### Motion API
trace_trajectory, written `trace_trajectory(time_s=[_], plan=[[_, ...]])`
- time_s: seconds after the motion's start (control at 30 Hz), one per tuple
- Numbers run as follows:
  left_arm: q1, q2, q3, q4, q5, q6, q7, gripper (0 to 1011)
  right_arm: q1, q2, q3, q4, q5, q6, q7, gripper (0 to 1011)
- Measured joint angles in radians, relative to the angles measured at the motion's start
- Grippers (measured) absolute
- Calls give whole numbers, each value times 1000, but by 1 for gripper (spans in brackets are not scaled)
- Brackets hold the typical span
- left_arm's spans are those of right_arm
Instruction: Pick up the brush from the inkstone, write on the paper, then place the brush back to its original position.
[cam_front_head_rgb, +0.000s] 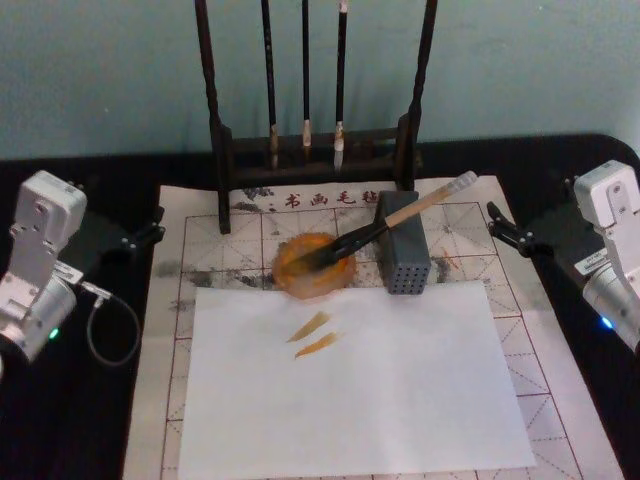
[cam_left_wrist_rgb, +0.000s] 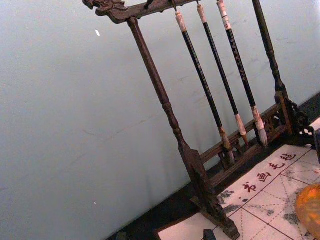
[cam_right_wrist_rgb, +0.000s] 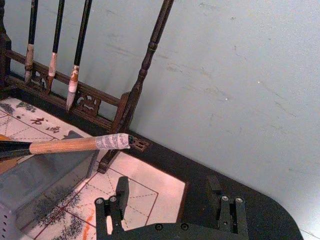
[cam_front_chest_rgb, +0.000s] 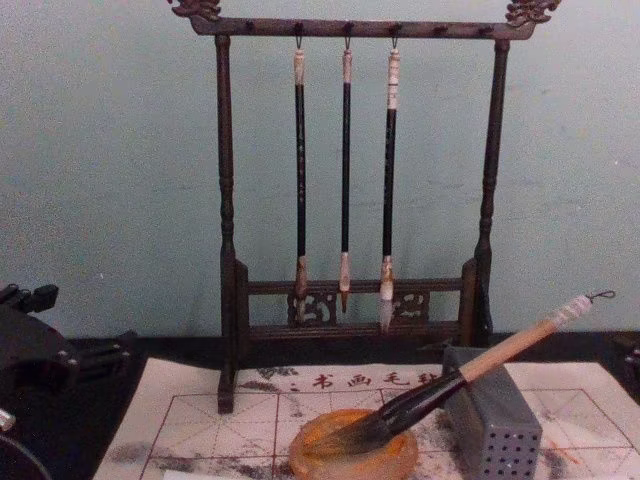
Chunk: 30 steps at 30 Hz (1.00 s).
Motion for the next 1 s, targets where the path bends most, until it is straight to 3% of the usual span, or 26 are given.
trace_trajectory(time_s=[1.0], plan=[[0,0,0,0,0,0,0,1001,0,0,0,0,-2,0,-1,1000]])
